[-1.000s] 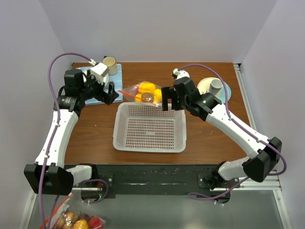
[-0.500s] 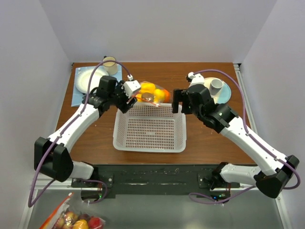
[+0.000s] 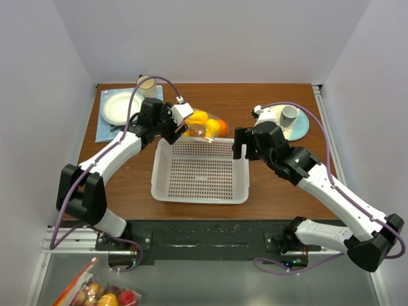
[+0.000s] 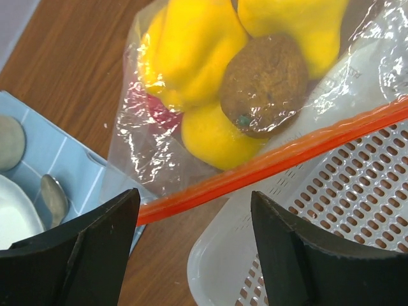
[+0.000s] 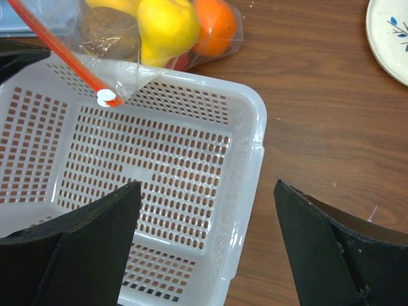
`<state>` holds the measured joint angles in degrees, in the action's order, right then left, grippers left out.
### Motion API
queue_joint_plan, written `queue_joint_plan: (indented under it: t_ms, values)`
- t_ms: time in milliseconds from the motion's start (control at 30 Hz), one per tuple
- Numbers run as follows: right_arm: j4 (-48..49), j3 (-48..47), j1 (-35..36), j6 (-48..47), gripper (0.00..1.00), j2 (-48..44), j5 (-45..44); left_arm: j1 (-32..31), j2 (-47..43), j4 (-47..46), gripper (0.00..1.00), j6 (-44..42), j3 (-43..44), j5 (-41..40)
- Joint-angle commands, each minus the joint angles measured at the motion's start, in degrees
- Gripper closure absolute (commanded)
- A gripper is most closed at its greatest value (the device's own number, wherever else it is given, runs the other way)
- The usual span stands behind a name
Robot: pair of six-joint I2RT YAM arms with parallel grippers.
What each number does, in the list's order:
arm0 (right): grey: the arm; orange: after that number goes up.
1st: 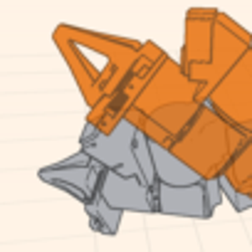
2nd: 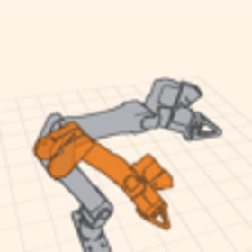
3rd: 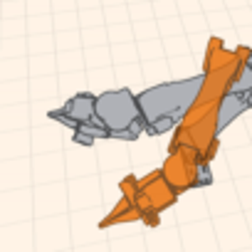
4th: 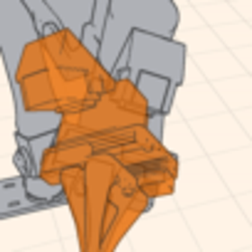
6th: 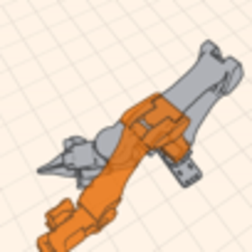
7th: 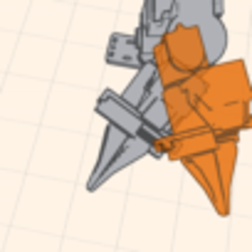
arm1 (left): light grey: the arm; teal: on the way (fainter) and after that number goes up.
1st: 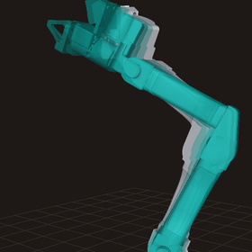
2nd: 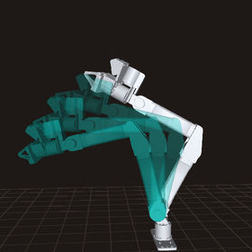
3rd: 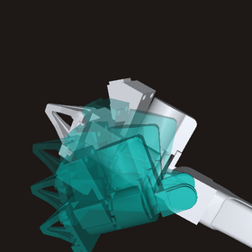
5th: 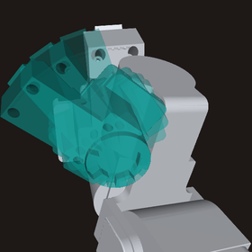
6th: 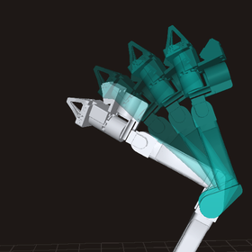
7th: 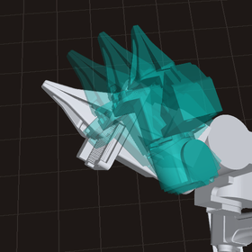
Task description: Open the zip-top bag and remove the fake food
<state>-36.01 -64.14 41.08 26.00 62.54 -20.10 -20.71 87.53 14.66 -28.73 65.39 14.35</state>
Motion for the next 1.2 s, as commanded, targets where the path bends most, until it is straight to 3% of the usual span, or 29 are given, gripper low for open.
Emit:
queue_joint_plan:
  t_ms: [0, 167, 267, 400, 467, 500, 567, 833, 1033, 1167]
  values:
    - [1.91, 0.33, -0.12, 0.72, 0.1, -1.46, 0.15, -0.03, 1.16, -2.61, 0.24, -0.27, 2.29, 1.39]
    - [2.26, 0.94, -0.04, 0.98, 0.11, -1.28, 1.02, -0.03, 1.51, -4.46, 0.27, -0.71, 2.55, 1.38]
    - [2.79, 2.0, -0.12, 1.51, 0.12, -1.2, 1.99, -0.03, 2.03, -5.07, 0.35, -0.45, 3.6, 2.08]
    - [2.7, 3.05, -0.12, 2.56, 0.14, -1.28, 2.34, -0.03, 3.61, -4.2, 0.64, -0.27, 5.63, 4.63]
    - [2.35, 3.49, -0.12, 2.74, 0.14, -1.37, 2.34, -0.12, 4.84, -3.5, 0.74, 0.16, 7.03, 5.68]
    - [2.09, 3.58, -0.12, 3.0, 0.14, -1.46, 2.26, -0.12, 5.37, -2.71, 0.86, 0.08, 7.65, 5.86]
    - [1.82, 3.93, -0.12, 3.09, 0.15, -1.72, 2.43, -0.12, 6.34, -1.74, 1.0, 0.08, 9.4, 5.87]
    - [1.56, 8.58, -0.04, 5.37, 0.19, -0.76, 0.85, 0.14, 3.27, 1.87, 1.0, -0.53, 16.77, 2.18]
    - [2.26, 12.19, -0.12, 7.57, 0.19, 4.6, 0.42, 2.69, -0.94, 6.43, 1.0, -0.62, 24.69, -0.11]
    - [1.82, 11.14, -0.12, 8.28, 0.19, 8.64, -1.95, 4.36, -5.6, 10.21, 1.0, -1.76, 25.58, -0.55]
